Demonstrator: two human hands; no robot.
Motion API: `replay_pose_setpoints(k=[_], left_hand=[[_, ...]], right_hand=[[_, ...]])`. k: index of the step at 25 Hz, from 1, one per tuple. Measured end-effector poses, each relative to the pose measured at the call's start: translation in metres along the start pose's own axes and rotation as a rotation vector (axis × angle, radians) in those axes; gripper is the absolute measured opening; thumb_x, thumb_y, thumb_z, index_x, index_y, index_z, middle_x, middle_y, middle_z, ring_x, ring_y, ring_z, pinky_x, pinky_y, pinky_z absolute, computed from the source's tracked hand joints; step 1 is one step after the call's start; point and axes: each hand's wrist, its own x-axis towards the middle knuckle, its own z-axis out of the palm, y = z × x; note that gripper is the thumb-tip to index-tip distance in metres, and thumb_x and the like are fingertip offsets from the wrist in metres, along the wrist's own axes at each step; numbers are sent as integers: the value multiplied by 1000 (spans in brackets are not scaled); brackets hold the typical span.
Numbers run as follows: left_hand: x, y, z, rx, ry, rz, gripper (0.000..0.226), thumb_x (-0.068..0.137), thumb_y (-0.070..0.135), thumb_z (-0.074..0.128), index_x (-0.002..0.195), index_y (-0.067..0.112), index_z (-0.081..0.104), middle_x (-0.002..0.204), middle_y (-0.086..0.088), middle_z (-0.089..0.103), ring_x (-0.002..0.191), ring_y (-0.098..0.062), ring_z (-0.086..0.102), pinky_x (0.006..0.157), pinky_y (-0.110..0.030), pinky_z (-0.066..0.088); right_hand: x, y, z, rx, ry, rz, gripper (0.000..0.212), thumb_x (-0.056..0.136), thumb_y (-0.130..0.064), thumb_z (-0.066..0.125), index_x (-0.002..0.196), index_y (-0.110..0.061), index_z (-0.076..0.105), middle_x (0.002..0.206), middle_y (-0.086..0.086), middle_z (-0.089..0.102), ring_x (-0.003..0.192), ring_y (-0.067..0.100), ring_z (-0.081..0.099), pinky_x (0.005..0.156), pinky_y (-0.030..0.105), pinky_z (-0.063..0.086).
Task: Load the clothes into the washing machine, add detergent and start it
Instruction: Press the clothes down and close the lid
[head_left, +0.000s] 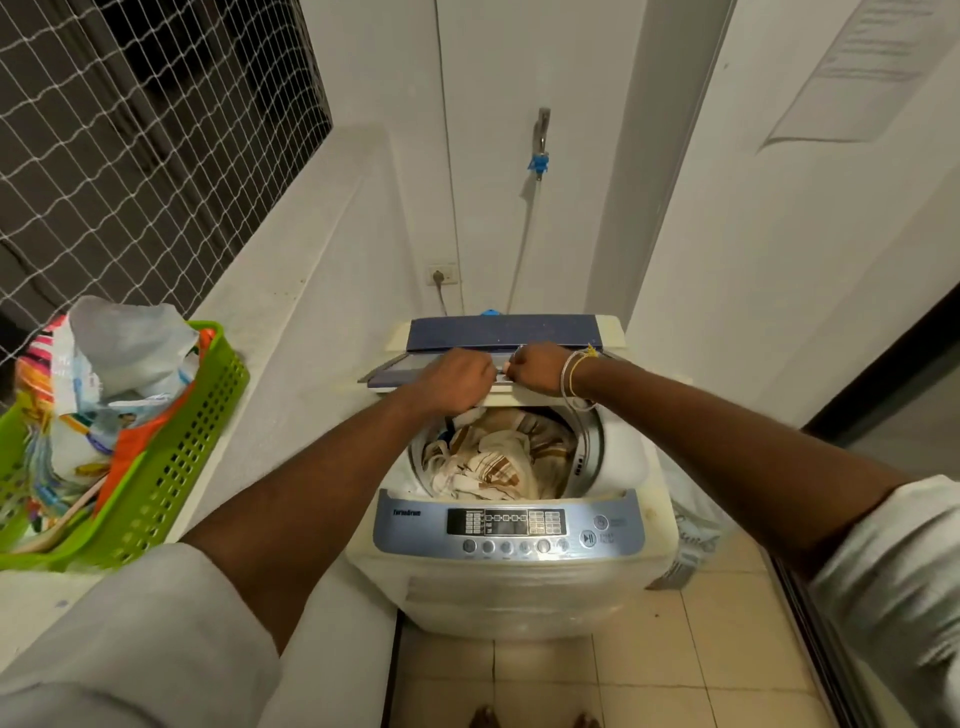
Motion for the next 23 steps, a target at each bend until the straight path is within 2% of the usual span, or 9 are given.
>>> replay_pose_setpoints(k=[3,5,8,11,13,15,18,23], left_hand=[[-22,-1,41,-74,-109,-51,37,103,27,34,93,8,64,91,-9,64,81,-23,58,73,-39,46],[-34,-4,64,-138,-189,-63,33,103,28,35,96,10,62,90,-7,63,79,-20,58,70,-35,45],[-47,-7,90,-165,-278,-56,29,104,27,38,100,11,61,88,-4,59,75,-15,54,69,-31,40],[-55,-13,111,-165,-323,-54,24,101,23,44,100,11,65,96,-9,64,86,-21,58,73,-31,40],[-57,-18,122,-173,-328,-70,22,99,19,47,99,10,67,101,-11,67,91,-24,61,78,-33,43],[-58,-21,131,-157,-331,-78,21,97,16,49,102,9,68,104,-11,69,95,-25,62,83,-33,45],[-61,-24,142,-129,-323,-57,22,95,9,52,107,10,70,108,-8,70,100,-24,63,81,-26,41],[-59,-30,150,-203,-284,-72,22,95,12,56,110,9,73,108,-9,71,98,-25,65,87,-36,48]], right_hand=[[-9,1,32,26,-148,20,32,97,-34,47,76,-13,60,77,6,57,74,21,52,67,30,40],[-14,6,56,26,-199,19,34,96,-35,47,74,-12,60,74,6,58,71,22,52,69,32,44],[-19,16,91,-16,-224,32,31,95,-37,50,85,-13,66,79,5,61,74,23,56,72,28,44],[-20,24,118,-1,-220,58,24,94,-30,56,102,-14,72,90,3,66,84,21,60,78,25,44],[-18,29,130,-11,-230,51,24,94,-28,57,109,-18,73,104,3,71,94,21,64,87,28,46],[-15,32,141,-34,-238,41,24,94,-24,56,111,-17,73,111,5,71,101,23,65,91,29,47],[-9,36,154,-41,-237,36,25,93,-17,57,111,-14,73,110,6,73,101,24,66,90,29,49],[-2,38,163,-80,-207,31,25,90,-15,60,111,-17,74,110,4,73,99,25,67,88,29,50]])
